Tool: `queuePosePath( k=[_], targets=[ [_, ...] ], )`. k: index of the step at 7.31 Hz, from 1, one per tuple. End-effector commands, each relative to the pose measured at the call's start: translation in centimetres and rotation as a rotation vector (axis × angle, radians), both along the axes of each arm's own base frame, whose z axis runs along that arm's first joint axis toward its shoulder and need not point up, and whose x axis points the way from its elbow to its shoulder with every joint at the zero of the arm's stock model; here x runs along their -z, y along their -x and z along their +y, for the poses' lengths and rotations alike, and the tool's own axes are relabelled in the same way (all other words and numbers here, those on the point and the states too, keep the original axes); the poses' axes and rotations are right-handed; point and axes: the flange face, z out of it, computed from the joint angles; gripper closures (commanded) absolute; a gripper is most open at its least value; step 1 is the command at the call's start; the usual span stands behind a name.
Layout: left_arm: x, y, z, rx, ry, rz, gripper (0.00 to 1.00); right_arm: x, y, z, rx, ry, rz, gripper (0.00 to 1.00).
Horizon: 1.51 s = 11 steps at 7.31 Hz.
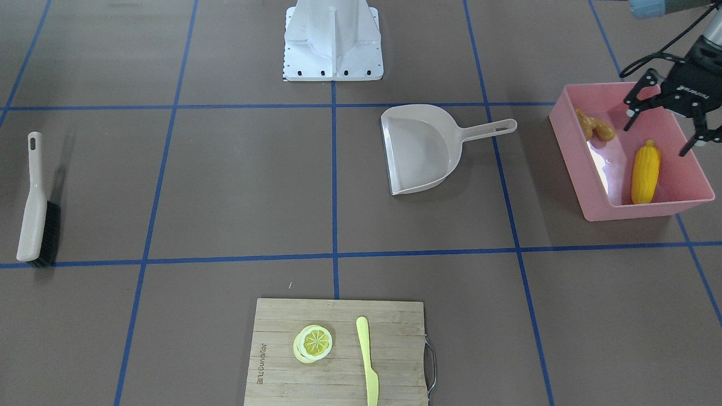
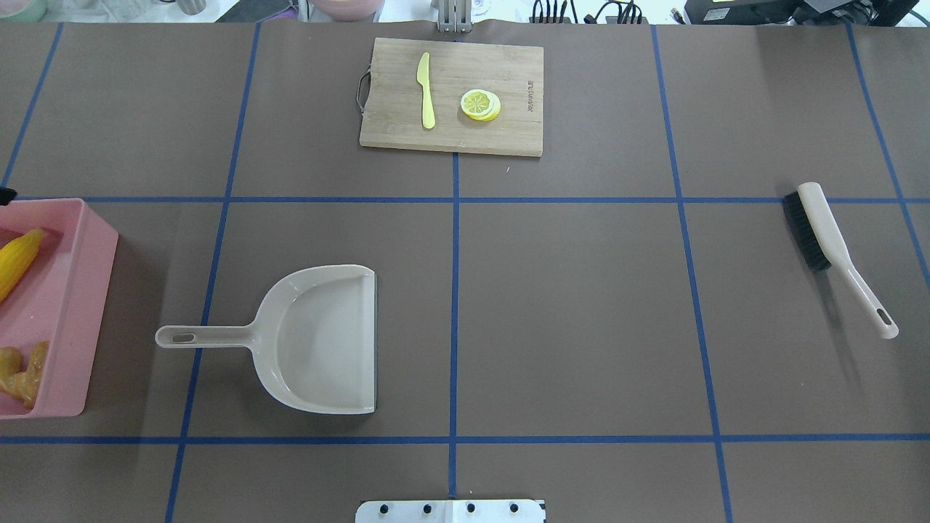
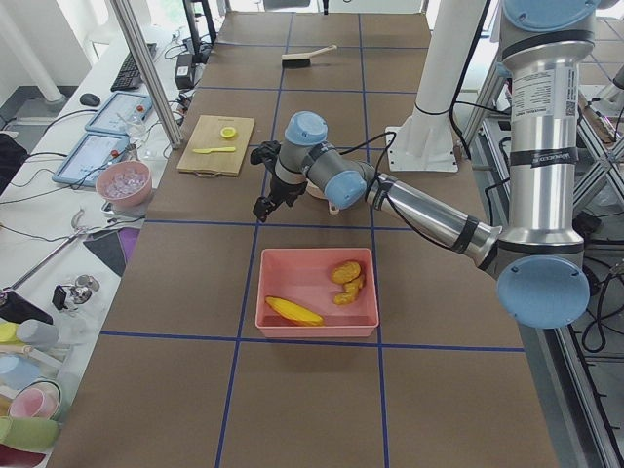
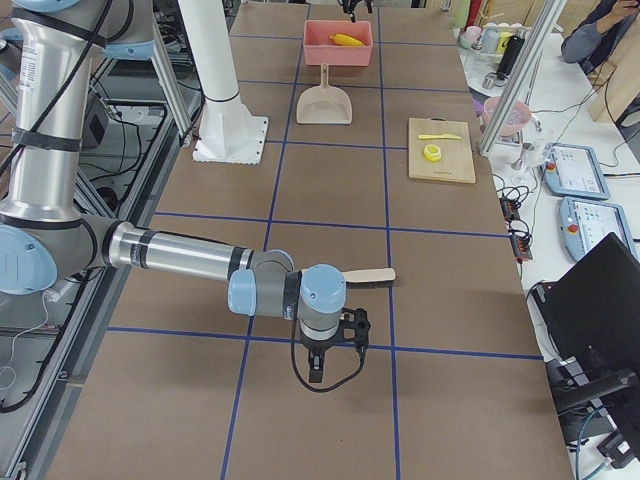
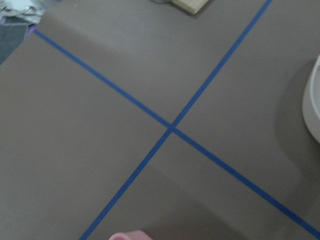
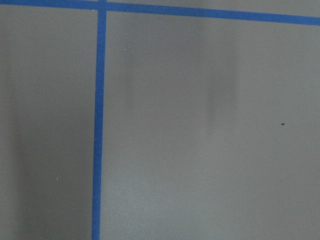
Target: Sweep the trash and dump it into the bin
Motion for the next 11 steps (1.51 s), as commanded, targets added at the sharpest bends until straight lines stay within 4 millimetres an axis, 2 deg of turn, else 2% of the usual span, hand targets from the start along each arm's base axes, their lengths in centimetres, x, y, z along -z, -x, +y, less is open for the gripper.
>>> queuePosePath(
  k=[1,2,3,4,5,6,7,8,10,11],
  targets=[
    [-5.4,7.0,-0.7,0.186,0.237,-0.019,0.01,-0.2,0.0,-0.1,0.000,0.003,0.000,0.00],
    [-8.2,8.9,-0.6,0.199,0.321,0.045,0.01,-0.3,0.0,0.0,0.000,0.006,0.000,0.00],
    [-10.3,10.6,0.7,0.214,0.391,0.100,0.01,0.0,0.0,-0.2,0.000,0.000,-0.002,0.00],
    [-13.9,12.3,3.8,0.253,0.474,0.105,0.01,-0.3,0.0,-0.1,0.000,0.006,-0.001,0.00],
    [-16.0,12.9,5.9,0.295,0.551,0.111,0.01,0.0,0.0,-0.2,0.000,-0.002,-0.002,0.00],
    [-16.8,13.0,6.6,0.326,0.597,0.115,0.01,-0.3,0.0,-0.1,0.000,0.006,-0.001,0.00],
    [-18.6,13.0,7.6,0.329,0.640,0.110,0.01,0.1,0.0,-0.2,0.000,-0.002,-0.002,0.00],
    [-19.4,12.9,7.6,0.364,0.692,0.115,0.01,0.0,0.0,-0.2,0.000,0.000,-0.003,0.00],
    [-18.9,12.8,6.9,0.396,0.714,0.130,0.01,0.2,0.0,-0.2,0.000,-0.005,-0.003,0.00],
    [-18.2,12.7,5.7,0.395,0.718,0.128,0.01,0.2,0.0,-0.2,0.000,-0.005,-0.003,0.00]
  ],
)
